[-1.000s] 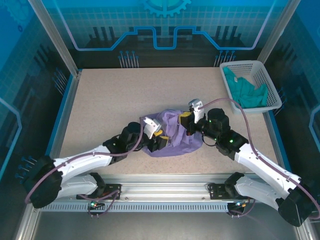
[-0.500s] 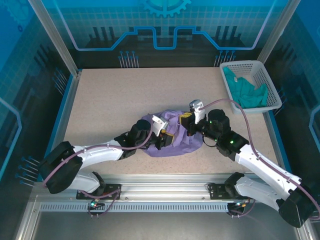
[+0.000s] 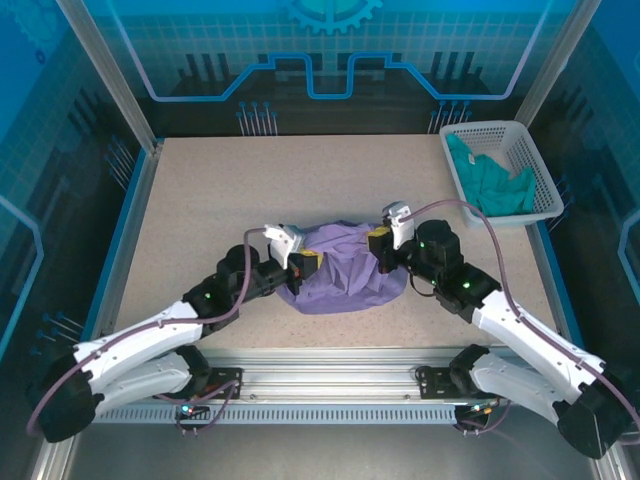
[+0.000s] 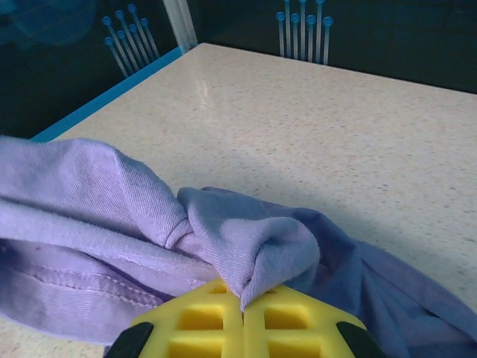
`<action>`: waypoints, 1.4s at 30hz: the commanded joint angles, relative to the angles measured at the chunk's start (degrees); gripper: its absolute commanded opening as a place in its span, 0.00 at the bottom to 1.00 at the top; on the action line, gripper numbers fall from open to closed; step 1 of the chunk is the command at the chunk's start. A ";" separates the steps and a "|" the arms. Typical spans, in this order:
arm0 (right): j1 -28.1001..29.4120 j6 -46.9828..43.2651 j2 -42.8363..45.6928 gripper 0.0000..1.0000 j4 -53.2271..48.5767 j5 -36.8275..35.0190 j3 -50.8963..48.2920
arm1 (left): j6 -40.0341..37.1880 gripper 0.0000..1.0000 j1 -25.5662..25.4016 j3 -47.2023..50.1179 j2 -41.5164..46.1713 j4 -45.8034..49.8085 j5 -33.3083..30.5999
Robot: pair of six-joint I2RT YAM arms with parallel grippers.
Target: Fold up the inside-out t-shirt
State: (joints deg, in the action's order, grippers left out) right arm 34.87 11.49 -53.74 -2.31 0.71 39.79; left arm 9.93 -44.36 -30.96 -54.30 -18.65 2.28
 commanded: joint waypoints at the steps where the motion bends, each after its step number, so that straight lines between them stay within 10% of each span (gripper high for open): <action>1: 0.51 -0.22 -2.23 0.00 0.50 -0.98 1.16 | -1.63 0.00 0.51 -0.56 0.69 5.08 -2.45; 9: -0.95 4.29 -14.75 0.25 -21.56 -15.20 11.95 | 1.77 0.00 0.58 -2.25 0.79 3.10 -0.97; 14: -0.68 0.12 -8.12 0.48 -13.72 -5.25 5.45 | 1.51 0.00 0.58 -3.14 0.49 4.56 -1.43; 31: 6.69 -7.05 -1.11 0.59 5.46 8.68 -7.48 | 0.89 0.00 0.54 -4.28 0.08 6.10 -2.26; 34: 7.01 -8.00 -4.40 0.52 6.36 9.00 -5.12 | 0.96 0.00 0.59 -4.28 0.25 6.61 -2.45; 38: 7.36 -10.66 -2.67 0.05 -0.40 3.29 -1.37 | 1.47 0.00 0.54 -4.67 1.01 7.05 -5.34; 42: 7.33 -13.84 6.35 0.00 -7.49 -1.46 2.67 | 0.96 0.00 0.64 -6.91 1.96 7.59 -8.78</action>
State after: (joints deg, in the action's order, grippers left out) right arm 41.63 1.15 -53.39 -5.56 3.44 38.00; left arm 10.61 -44.29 -34.37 -53.91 -10.87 -3.05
